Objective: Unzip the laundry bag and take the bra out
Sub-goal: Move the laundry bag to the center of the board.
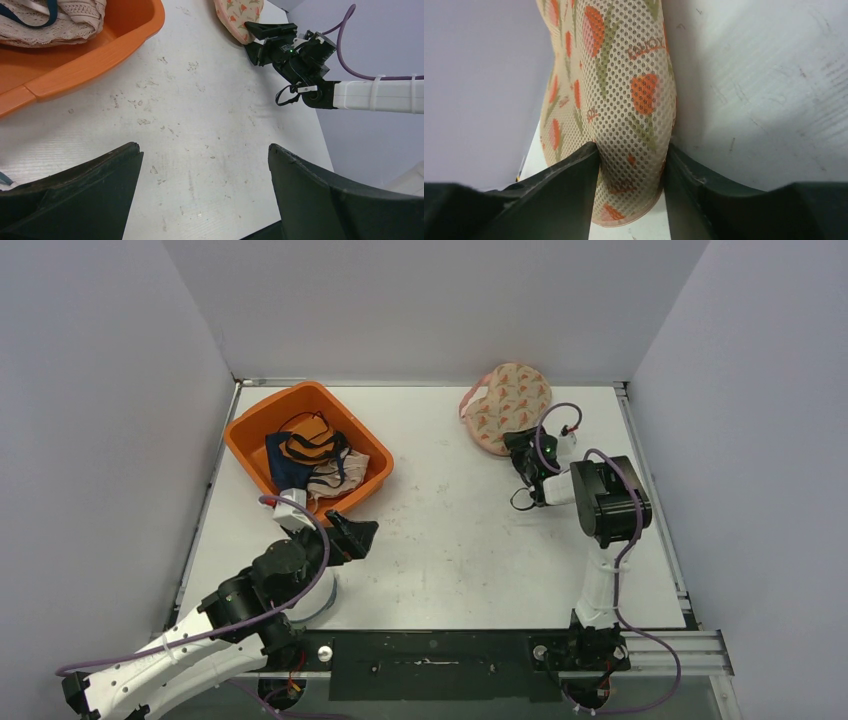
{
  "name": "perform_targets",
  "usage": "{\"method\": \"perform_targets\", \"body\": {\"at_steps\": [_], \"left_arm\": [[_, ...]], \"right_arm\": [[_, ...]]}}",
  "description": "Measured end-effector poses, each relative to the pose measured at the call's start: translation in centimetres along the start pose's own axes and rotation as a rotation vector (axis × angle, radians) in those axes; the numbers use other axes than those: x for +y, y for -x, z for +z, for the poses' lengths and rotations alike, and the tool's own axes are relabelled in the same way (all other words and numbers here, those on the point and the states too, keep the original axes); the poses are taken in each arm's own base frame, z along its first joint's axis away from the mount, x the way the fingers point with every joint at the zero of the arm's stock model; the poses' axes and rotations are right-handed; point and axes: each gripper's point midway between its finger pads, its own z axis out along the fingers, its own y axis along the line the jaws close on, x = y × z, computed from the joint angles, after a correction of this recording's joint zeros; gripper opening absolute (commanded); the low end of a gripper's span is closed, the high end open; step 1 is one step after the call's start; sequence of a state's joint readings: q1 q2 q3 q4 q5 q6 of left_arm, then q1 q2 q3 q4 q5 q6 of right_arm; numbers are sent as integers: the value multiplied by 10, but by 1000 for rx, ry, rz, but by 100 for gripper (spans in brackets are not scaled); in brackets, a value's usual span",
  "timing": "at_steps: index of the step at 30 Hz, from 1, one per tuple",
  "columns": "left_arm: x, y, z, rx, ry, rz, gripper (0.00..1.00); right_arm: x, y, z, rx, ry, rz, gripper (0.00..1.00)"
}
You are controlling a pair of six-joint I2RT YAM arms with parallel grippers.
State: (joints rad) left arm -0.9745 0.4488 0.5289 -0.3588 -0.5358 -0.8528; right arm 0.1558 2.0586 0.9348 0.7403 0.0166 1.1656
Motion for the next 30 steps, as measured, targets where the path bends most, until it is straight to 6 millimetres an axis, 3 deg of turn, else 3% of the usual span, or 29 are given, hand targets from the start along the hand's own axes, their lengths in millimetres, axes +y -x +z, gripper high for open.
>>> {"method": "perform_targets", "body": {"at_steps": [6, 8, 11, 16, 21, 24, 27, 30], "left_arm": [[-2, -1, 0, 4, -8, -3, 97], [-4, -1, 0, 5, -15, -7, 97], [-5, -1, 0, 7, -22, -11, 97], [-6, -6, 0, 17, -45, -30, 98], [-7, -26, 3, 79, -76, -32, 98], [-13, -40, 7, 140, -95, -23, 98], [-19, -57, 10, 204, -113, -22, 98], [-20, -76, 13, 257, -130, -27, 96]], "right_arm": [[-17, -9, -6, 16, -19, -6, 7], [-22, -9, -13, 14, -19, -10, 5], [-27, -9, -41, 23, -32, -62, 5], [-1, -14, -118, 31, 25, -189, 5], [41, -40, -213, 70, 173, -291, 5], [54, -57, -262, 103, 241, -324, 5], [53, -70, -305, 142, 293, -320, 5], [34, -81, -327, 175, 282, -295, 5]]}}
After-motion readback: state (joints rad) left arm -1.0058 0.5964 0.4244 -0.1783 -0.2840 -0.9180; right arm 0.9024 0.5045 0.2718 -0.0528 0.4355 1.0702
